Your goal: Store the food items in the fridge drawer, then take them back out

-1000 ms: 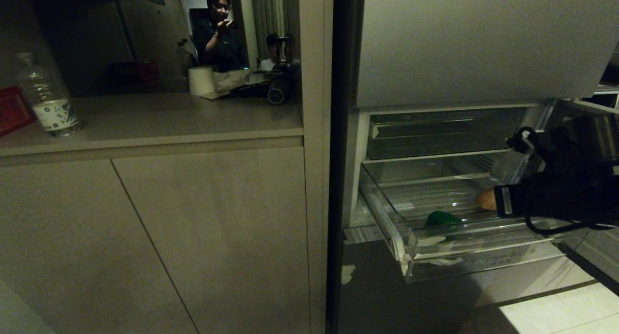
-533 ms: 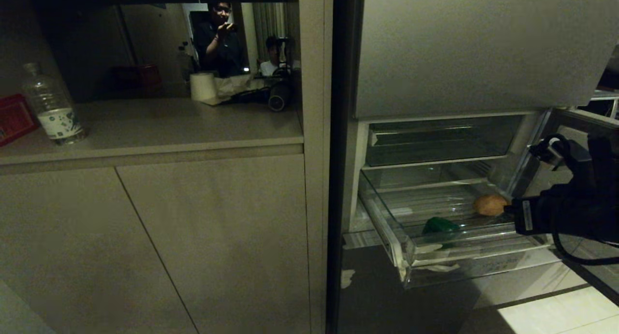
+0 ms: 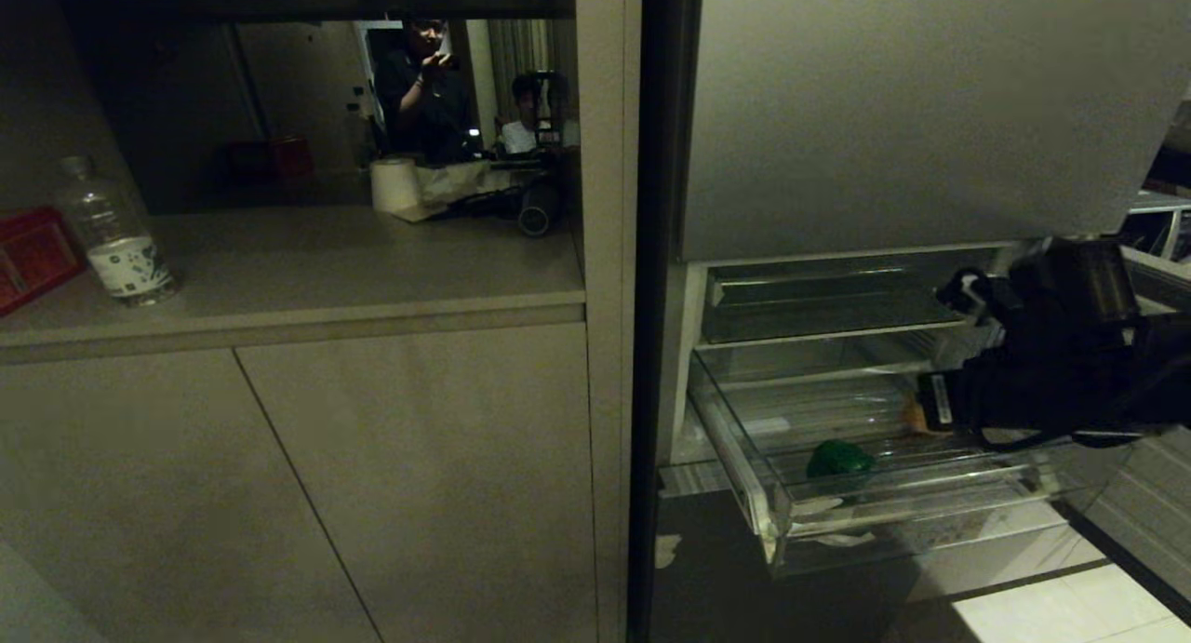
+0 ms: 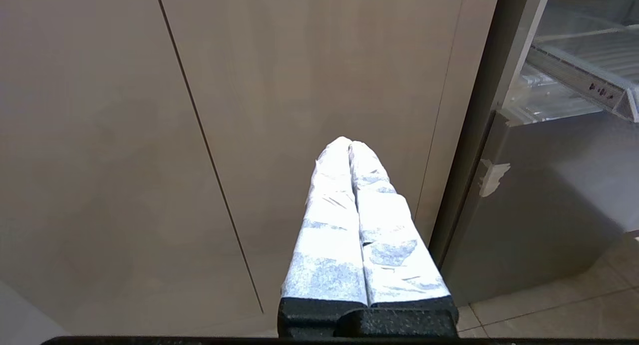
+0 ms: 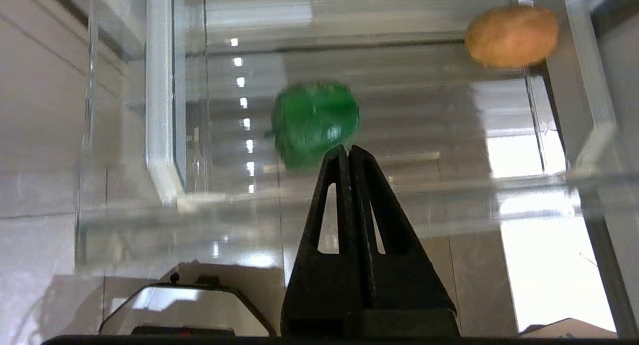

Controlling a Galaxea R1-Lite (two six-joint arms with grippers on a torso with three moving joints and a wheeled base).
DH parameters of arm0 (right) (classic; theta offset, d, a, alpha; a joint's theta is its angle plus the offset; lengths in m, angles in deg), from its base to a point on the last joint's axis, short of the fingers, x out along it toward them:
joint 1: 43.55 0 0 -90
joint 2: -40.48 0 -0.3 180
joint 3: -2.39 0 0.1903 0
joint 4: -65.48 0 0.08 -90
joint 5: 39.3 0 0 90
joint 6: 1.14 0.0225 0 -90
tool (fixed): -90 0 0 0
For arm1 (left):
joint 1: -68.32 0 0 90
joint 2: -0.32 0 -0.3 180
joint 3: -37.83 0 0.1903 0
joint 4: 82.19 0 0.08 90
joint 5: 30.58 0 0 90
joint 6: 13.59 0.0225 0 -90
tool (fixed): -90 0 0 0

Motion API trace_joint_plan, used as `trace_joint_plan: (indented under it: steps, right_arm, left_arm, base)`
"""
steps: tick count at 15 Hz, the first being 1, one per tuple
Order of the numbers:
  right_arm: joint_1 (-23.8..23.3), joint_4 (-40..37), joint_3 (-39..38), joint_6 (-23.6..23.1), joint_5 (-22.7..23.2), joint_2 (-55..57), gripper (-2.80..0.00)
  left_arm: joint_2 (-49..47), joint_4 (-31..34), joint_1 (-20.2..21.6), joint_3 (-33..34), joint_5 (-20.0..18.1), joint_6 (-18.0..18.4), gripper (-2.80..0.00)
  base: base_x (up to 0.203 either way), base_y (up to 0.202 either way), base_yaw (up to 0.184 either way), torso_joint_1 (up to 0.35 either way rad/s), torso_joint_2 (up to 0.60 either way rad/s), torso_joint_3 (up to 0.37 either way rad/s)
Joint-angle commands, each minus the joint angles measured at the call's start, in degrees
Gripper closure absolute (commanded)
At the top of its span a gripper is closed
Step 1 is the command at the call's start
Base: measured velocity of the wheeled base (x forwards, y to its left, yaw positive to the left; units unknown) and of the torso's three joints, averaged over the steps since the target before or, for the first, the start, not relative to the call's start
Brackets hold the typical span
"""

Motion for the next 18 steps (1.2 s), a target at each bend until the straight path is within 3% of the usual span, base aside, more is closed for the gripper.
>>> trace_joint_plan:
  steps: [1,13,18]
  right_arm:
    - [0.0,0.0,2.5,-0.1,-0.1,5.9,0.00]
    - [-1.9,-0.1,3.8,-0.9,-0.1,15.6,0.00]
    - [-1.9,-0.2,6.4,-5.4,1.1,21.6,0.00]
  left_arm:
    - [-0.1,0.0,0.0,0.0,0.0,0.0,0.00]
    - [-0.1,0.0,0.0,0.0,0.0,0.0,0.00]
    - [-0.1,0.0,0.0,0.0,0.0,0.0,0.00]
  base:
    - [0.000,0.000,0.000,0.158,-0.34,-0.182]
    - [0.000,0.000,0.000,0.129,-0.27,-0.144]
    - [0.000,0.000,0.000,0.000,0.00,0.000]
